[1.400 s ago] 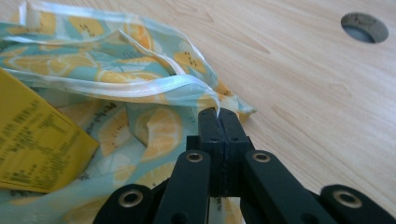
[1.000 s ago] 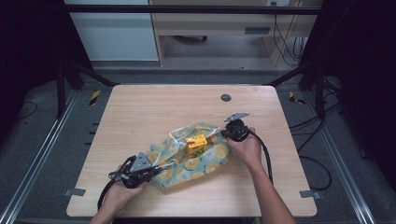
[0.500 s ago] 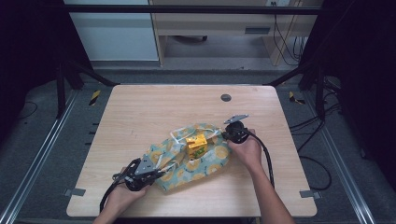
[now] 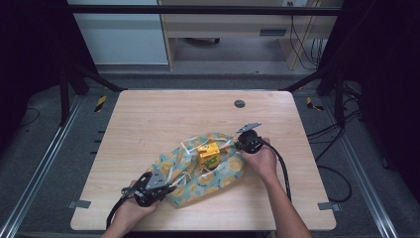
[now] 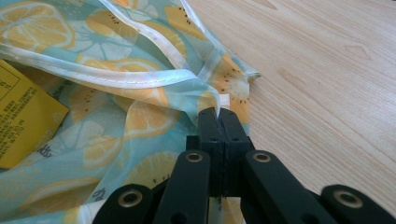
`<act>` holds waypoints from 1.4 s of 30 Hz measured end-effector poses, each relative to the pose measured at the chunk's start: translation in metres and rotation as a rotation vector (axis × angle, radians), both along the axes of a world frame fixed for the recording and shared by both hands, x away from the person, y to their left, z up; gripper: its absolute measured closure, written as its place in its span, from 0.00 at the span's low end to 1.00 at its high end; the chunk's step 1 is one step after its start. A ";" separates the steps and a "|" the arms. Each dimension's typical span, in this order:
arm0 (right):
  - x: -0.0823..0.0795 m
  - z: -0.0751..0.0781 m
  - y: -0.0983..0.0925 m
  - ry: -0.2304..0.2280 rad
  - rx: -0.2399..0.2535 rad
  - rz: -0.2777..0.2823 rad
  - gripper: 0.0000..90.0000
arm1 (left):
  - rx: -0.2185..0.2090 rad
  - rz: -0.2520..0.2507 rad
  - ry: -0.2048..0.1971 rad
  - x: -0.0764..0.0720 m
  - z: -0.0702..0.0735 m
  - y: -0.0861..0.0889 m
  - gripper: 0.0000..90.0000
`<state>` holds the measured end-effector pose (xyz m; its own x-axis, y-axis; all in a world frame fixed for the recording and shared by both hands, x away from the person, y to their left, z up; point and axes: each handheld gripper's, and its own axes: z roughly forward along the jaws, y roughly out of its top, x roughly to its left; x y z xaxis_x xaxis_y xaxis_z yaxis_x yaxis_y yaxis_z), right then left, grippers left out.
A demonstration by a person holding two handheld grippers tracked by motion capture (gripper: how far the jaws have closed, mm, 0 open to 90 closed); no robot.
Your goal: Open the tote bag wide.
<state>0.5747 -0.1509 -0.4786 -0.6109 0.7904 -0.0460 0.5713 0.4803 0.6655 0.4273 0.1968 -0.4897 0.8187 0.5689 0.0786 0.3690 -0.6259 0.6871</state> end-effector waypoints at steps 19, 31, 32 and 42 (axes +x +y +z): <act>-0.020 0.041 -0.015 -0.099 0.046 -0.050 0.48 | -0.042 0.044 -0.078 -0.005 0.010 0.000 0.66; -0.071 0.084 -0.023 -0.209 0.130 -0.028 0.22 | -0.124 0.113 -0.098 -0.004 0.020 0.010 0.24; -0.071 0.084 -0.023 -0.209 0.130 -0.028 0.22 | -0.125 0.114 -0.100 -0.003 0.020 0.011 0.24; -0.119 0.084 -0.025 -0.231 0.127 0.042 0.23 | -0.155 0.131 -0.148 -0.003 0.029 0.017 0.16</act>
<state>0.4556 -0.1756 -0.3949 -0.6280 0.7730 -0.0899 0.3788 0.4045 0.8324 0.4243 0.2137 -0.4605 0.7235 0.6836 0.0957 0.3281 -0.4625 0.8237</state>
